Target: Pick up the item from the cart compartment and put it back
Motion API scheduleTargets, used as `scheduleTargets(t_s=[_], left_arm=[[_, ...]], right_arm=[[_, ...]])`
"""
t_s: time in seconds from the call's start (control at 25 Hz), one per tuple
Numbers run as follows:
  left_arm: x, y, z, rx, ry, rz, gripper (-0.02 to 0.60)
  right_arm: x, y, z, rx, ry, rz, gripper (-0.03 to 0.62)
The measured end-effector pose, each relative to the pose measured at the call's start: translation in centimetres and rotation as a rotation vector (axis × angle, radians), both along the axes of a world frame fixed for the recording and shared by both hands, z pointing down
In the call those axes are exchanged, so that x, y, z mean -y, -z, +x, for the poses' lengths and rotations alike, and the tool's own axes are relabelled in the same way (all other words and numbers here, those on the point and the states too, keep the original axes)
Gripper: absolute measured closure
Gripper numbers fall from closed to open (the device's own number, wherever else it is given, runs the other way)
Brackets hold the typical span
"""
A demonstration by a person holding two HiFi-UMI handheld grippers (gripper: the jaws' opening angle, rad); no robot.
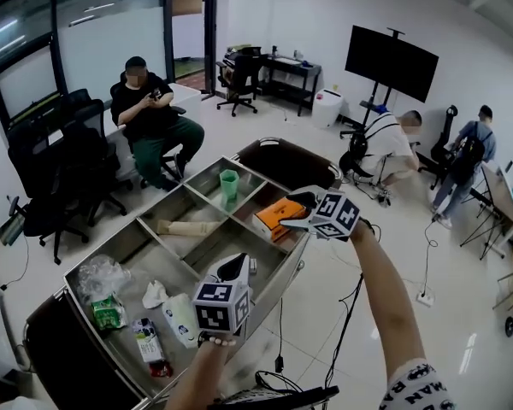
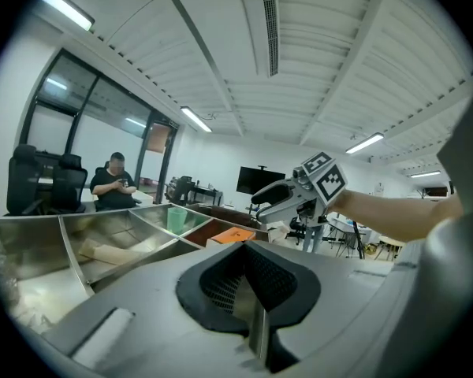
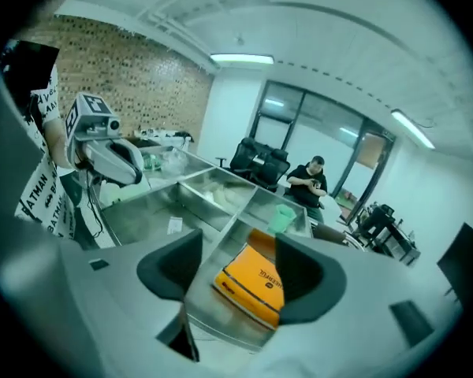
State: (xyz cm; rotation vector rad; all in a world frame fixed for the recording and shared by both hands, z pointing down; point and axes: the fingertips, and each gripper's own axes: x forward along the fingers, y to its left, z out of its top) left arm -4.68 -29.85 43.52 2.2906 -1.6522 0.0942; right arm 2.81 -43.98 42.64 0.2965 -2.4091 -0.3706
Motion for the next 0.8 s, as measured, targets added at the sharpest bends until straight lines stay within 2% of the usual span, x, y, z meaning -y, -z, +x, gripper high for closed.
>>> scheduleTargets(t_s=[0.08,0.32,0.44,0.56,0.64,0.8], left_arm=[[-0.1,0.2,0.5,0.0,-0.021,0.014,0.58],[-0.9,0.3,1.4,-0.018,-0.06,0.041,0.58],[-2.1,0.3,1.6,-0.029,-0.075,0.054,0.58],[-3.7,0.4,1.9,-0.036,-0.088,0.066,0.58],[-4.7,0.2,2.0,-0.035,-0.097,0.07,0.58],[-6.6,-0.1,2.1,-0.011,-0.118,0.076,0.58]], right_arm=[[-1.6,1.1,0.9,0.081,-0.034,0.027,0.406],[-7.6,1.6,1.9,0.257,-0.127,0.083,0.589],[-10.3,2.2,2.3,0.344,-0.213,0.133,0.589],[-12.9,3.2,3.5,0.433,-0.352,0.144,0.589],[-14.6,3.4,4.2,0.51,-0.445,0.093,0.589],[-17.9,2.6,5.8,0.677,-0.61,-0.093,0.589]])
